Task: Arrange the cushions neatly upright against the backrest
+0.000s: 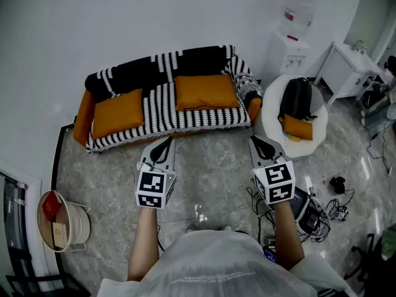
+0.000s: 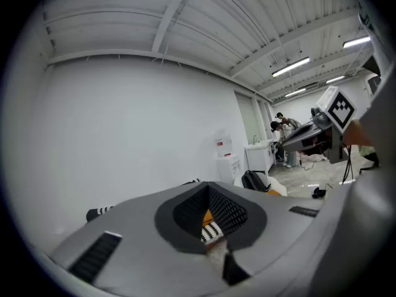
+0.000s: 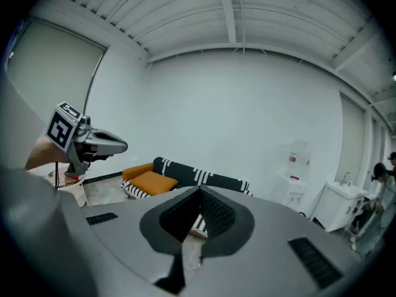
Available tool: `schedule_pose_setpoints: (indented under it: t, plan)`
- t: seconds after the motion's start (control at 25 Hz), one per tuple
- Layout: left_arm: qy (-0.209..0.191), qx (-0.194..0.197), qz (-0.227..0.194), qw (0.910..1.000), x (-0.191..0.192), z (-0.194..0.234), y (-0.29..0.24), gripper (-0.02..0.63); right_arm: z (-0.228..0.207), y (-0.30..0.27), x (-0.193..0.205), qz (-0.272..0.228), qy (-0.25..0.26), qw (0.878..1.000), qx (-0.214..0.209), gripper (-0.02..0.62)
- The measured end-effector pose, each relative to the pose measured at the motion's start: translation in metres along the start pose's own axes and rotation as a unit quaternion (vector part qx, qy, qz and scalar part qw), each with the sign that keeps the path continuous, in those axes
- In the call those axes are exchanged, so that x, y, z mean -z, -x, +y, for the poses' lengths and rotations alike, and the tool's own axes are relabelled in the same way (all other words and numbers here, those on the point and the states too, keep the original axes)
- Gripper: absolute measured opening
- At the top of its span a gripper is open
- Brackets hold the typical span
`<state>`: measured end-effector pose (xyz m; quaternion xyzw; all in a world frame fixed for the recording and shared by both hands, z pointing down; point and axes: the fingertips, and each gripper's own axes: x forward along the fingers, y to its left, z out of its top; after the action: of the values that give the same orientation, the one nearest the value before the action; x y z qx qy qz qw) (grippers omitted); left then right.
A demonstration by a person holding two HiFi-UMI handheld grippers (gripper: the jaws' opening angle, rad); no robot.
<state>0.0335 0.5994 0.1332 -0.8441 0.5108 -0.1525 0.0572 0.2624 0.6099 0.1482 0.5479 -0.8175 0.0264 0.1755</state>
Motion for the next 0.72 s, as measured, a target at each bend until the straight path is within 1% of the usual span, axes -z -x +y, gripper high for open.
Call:
schedule_pose_setpoints:
  t: [0.12,0.2,0.32,0.44,0.6,0.72]
  plan:
    - [-0.001,-0.006,0.003,1.0000,-0.002,-0.009,-0.012,0.018,-0.017,-0.002,0.003,-0.009,-0.008,1.000,-0.001,0.003]
    - [-0.001,-0.010,0.006,0.9999,-0.004,-0.016,-0.020,0.018,-0.028,-0.002,0.001,-0.025,-0.022,0.999,-0.008,0.003]
    - [0.002,-0.016,0.008,0.9998,-0.008,-0.031,-0.029,0.018,-0.042,0.001,-0.003,-0.059,-0.067,0.995,-0.041,0.003]
    - [0.014,-0.023,0.006,0.9996,-0.012,-0.046,-0.037,0.018,-0.058,0.003,-0.001,-0.068,-0.094,0.991,-0.070,0.003]
    - [0.021,-0.035,0.011,0.9991,-0.012,-0.060,-0.044,0.018,-0.071,0.003,0.004,-0.067,-0.085,0.989,-0.099,0.003]
    - [0.025,-0.036,0.020,0.9988,-0.008,-0.066,-0.051,0.018,-0.074,-0.001,0.012,-0.049,-0.071,0.990,-0.111,0.003]
